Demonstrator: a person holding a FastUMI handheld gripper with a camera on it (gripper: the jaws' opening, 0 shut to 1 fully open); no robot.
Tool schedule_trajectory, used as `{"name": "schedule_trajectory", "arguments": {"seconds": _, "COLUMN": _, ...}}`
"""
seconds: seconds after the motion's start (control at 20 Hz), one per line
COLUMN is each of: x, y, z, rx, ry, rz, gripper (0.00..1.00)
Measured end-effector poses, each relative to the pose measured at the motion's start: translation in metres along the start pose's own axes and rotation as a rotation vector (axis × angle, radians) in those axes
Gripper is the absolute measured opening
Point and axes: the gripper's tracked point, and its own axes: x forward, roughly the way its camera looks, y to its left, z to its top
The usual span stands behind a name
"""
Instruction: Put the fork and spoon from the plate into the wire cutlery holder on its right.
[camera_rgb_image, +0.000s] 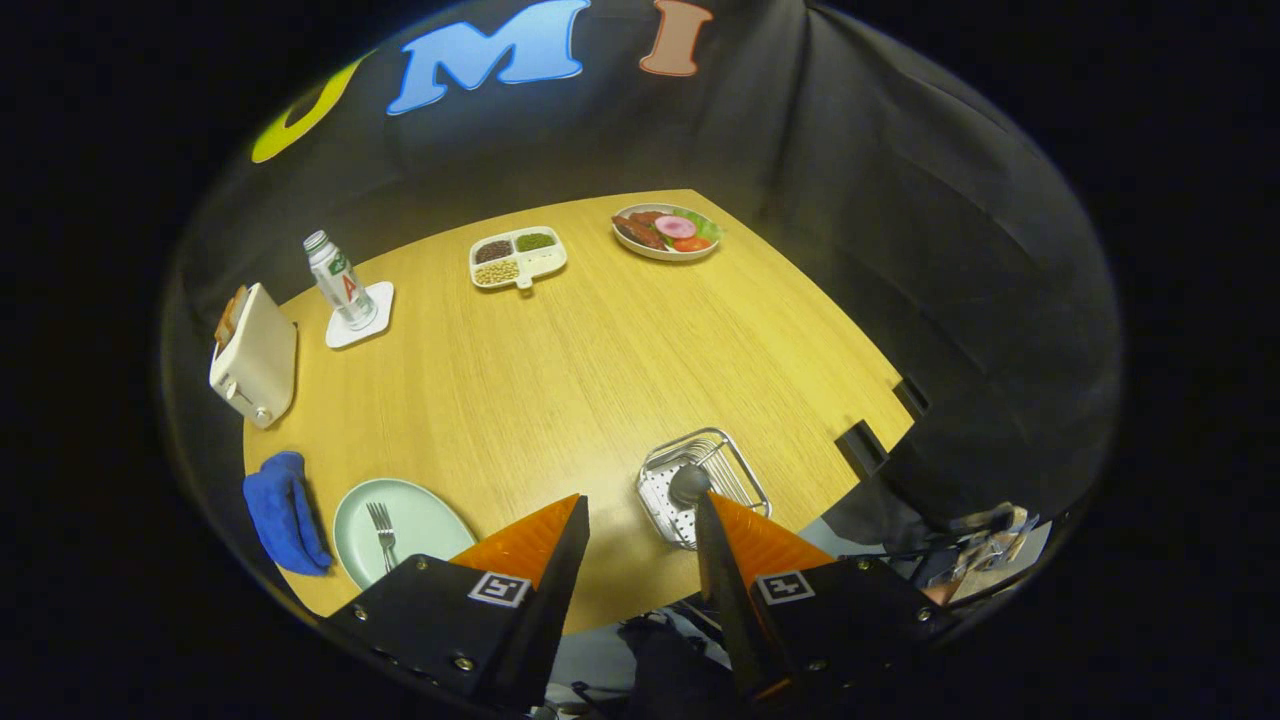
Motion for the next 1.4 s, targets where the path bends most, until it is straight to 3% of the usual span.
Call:
{"name": "schedule_trajectory", "arguments": {"seconds": 0.35, "x": -0.014, "y": 0.075, "z": -0.023, "rx": -0.126, "ry": -0.013, "rz": 0.108, "gripper": 0.68}}
{"name": "schedule_trajectory", "arguments": {"seconds": 0.85, "x": -0.019, "y": 0.174, "z": -0.093, "rx": -0.274, "ry": 0.060, "rz": 0.251, "gripper": 0.67}}
{"name": "schedule_trajectory", "arguments": {"seconds": 1.4, "x": 0.012, "y": 0.222, "z": -0.149, "rx": -0.291, "ry": 0.179, "rz": 0.298, "gripper": 0.67}}
